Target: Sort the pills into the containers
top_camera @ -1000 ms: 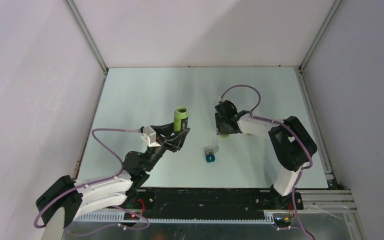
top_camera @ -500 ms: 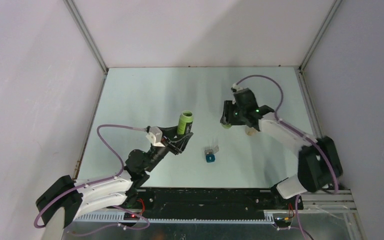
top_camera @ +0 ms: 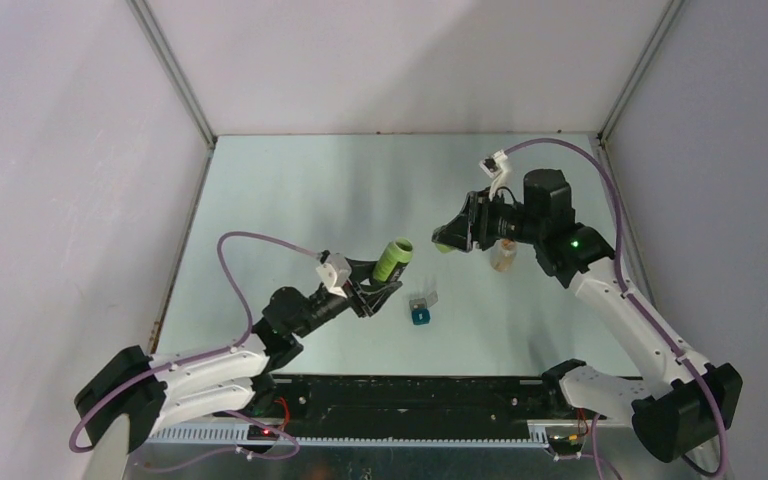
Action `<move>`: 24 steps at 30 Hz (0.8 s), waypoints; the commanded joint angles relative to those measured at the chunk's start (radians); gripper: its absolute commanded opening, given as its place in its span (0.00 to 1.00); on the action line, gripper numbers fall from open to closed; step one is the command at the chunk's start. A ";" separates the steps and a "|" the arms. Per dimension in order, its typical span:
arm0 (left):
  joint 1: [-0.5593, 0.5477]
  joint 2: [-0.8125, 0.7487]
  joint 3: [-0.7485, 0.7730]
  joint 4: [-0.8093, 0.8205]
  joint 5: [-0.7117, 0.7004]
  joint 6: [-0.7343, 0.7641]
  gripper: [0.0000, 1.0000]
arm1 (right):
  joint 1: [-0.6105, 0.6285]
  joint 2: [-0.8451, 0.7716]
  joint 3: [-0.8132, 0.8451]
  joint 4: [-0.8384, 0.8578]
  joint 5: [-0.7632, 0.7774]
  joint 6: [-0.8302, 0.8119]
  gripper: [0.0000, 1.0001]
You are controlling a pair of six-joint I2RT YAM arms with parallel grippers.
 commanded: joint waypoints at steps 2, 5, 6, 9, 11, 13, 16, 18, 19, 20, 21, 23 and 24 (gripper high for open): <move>0.005 0.001 0.083 -0.067 0.112 0.086 0.00 | 0.000 -0.004 0.042 0.011 -0.221 0.009 0.41; 0.005 -0.001 0.099 -0.093 0.136 0.101 0.00 | 0.014 0.003 0.049 0.006 -0.236 -0.002 0.41; 0.006 -0.001 0.102 -0.097 0.138 0.105 0.00 | 0.025 0.004 0.054 0.002 -0.240 -0.004 0.40; 0.006 0.003 0.118 -0.118 0.159 0.109 0.00 | 0.043 0.011 0.060 0.006 -0.235 0.008 0.41; 0.005 0.005 0.123 -0.123 0.170 0.109 0.00 | 0.053 0.016 0.068 0.006 -0.248 0.010 0.41; 0.005 0.005 0.128 -0.127 0.183 0.107 0.00 | 0.065 0.023 0.078 -0.007 -0.235 0.005 0.41; 0.005 0.005 0.133 -0.129 0.197 0.107 0.00 | 0.077 0.039 0.091 -0.022 -0.230 -0.003 0.41; 0.006 0.007 0.136 -0.128 0.203 0.107 0.00 | 0.085 0.048 0.093 -0.028 -0.224 -0.008 0.41; 0.006 0.007 0.136 -0.128 0.204 0.107 0.00 | 0.088 0.051 0.095 -0.032 -0.224 -0.012 0.41; 0.006 0.006 0.138 -0.128 0.206 0.107 0.00 | 0.089 0.055 0.097 -0.035 -0.224 -0.016 0.41; 0.006 0.006 0.139 -0.128 0.207 0.107 0.00 | 0.094 0.057 0.100 -0.044 -0.220 -0.019 0.41; 0.006 0.007 0.140 -0.126 0.207 0.107 0.00 | 0.099 0.062 0.106 -0.062 -0.211 -0.033 0.41; 0.006 0.006 0.141 -0.126 0.209 0.107 0.00 | 0.100 0.063 0.106 -0.069 -0.206 -0.052 0.41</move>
